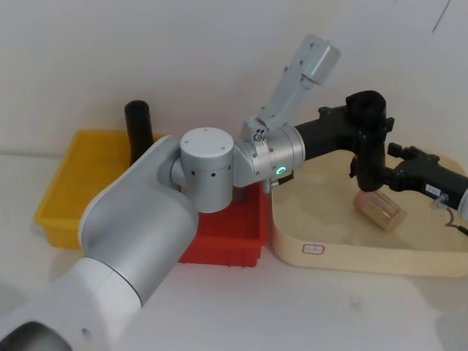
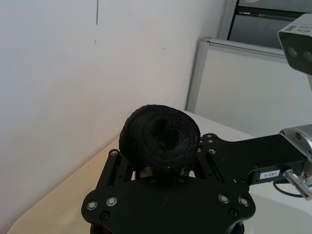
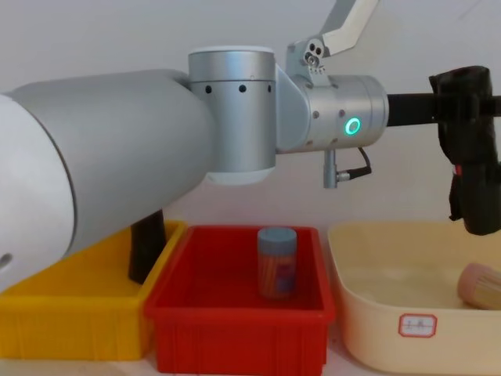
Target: Pick up the garbage bag with the one hand and transfer it to the other hand.
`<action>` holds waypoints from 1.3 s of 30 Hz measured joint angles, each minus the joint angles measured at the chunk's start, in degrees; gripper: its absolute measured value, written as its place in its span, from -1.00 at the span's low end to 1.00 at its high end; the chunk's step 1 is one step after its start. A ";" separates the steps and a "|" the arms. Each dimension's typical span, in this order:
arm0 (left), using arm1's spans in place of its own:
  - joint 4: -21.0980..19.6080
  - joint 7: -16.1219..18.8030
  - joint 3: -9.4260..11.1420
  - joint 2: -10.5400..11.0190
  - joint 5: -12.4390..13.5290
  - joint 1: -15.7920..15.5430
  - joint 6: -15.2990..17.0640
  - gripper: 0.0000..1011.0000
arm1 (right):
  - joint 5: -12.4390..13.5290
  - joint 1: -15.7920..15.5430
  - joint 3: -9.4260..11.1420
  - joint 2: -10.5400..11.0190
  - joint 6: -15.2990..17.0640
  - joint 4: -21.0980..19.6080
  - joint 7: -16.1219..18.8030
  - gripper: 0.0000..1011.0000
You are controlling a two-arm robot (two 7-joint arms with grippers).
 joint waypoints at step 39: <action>-1.01 0.34 0.00 0.71 -0.08 0.43 0.39 -0.06 | 0.30 0.54 -0.52 -0.20 -0.21 0.54 0.53 0.35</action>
